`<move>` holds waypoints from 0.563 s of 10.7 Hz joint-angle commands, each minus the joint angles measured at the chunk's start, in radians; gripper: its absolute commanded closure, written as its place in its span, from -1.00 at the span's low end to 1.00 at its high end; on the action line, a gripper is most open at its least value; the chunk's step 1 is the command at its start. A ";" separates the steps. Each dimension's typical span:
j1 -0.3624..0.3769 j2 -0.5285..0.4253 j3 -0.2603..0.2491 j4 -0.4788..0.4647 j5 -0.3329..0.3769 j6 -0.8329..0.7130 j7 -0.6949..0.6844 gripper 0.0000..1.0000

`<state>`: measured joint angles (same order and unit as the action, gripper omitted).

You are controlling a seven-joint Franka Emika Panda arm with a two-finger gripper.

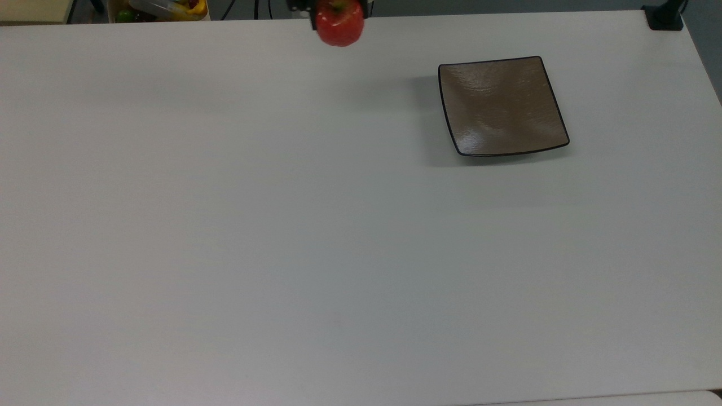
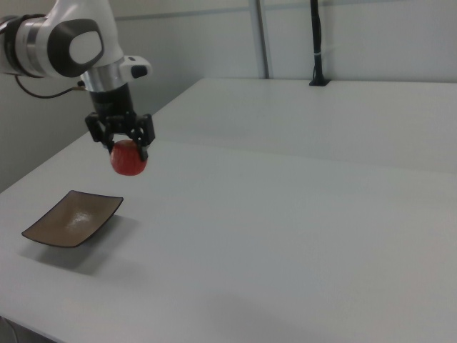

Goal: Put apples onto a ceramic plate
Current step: 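Lift the apple and carry it toward the brown plate, then lower the apple onto the center of the brown plate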

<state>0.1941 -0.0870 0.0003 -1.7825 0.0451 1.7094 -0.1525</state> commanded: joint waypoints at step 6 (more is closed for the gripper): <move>0.150 0.079 0.209 -0.051 0.018 0.068 0.153 0.97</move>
<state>0.3387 -0.0658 0.1360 -1.8216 0.0511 1.7103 -0.0779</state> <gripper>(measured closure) 0.251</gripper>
